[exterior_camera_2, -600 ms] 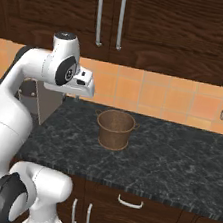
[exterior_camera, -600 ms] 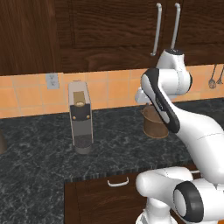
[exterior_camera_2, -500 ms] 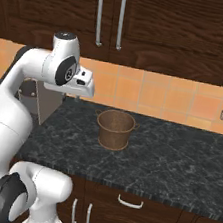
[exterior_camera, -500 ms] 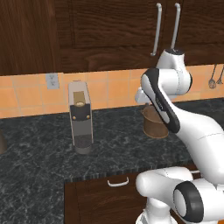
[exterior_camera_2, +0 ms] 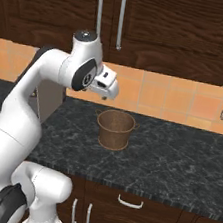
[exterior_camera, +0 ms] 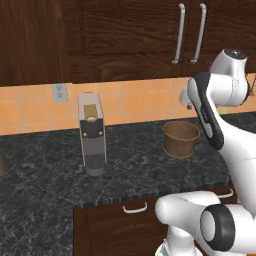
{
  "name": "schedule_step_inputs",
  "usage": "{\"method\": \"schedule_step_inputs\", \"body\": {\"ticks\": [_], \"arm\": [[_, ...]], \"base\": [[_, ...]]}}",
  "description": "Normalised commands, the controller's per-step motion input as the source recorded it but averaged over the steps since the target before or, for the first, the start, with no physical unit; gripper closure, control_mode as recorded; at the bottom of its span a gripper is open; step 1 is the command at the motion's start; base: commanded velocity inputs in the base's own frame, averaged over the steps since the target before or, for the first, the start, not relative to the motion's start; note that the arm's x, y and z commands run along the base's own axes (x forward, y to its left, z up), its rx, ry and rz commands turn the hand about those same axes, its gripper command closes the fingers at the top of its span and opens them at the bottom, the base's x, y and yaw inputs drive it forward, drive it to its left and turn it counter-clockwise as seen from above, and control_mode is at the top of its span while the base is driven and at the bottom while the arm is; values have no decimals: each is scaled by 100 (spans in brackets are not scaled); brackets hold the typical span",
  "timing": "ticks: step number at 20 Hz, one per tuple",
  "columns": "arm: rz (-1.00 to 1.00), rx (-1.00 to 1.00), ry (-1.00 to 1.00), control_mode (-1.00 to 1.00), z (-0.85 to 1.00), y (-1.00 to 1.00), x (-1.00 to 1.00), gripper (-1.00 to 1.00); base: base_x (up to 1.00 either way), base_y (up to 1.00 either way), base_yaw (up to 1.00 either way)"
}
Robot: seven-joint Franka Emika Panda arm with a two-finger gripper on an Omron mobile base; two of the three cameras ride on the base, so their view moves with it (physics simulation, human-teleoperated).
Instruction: Open the cabinet, pick up the bread from the cabinet and place it in the basket. Then move the basket to the dining counter.
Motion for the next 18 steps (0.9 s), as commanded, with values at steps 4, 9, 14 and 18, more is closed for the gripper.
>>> {"method": "schedule_step_inputs", "body": {"ticks": [4,9,14,18], "arm": [[-36,-1,-59,-100,67,-5,33,-100],[-10,0,-54,-100,100,-12,13,-100],[0,10,-19,-100,97,-25,44,-100],[6,3,-15,-100,74,-31,51,-100]], "base": [[0,0,0],[0,0,0],[0,0,0],[0,0,0]]}}
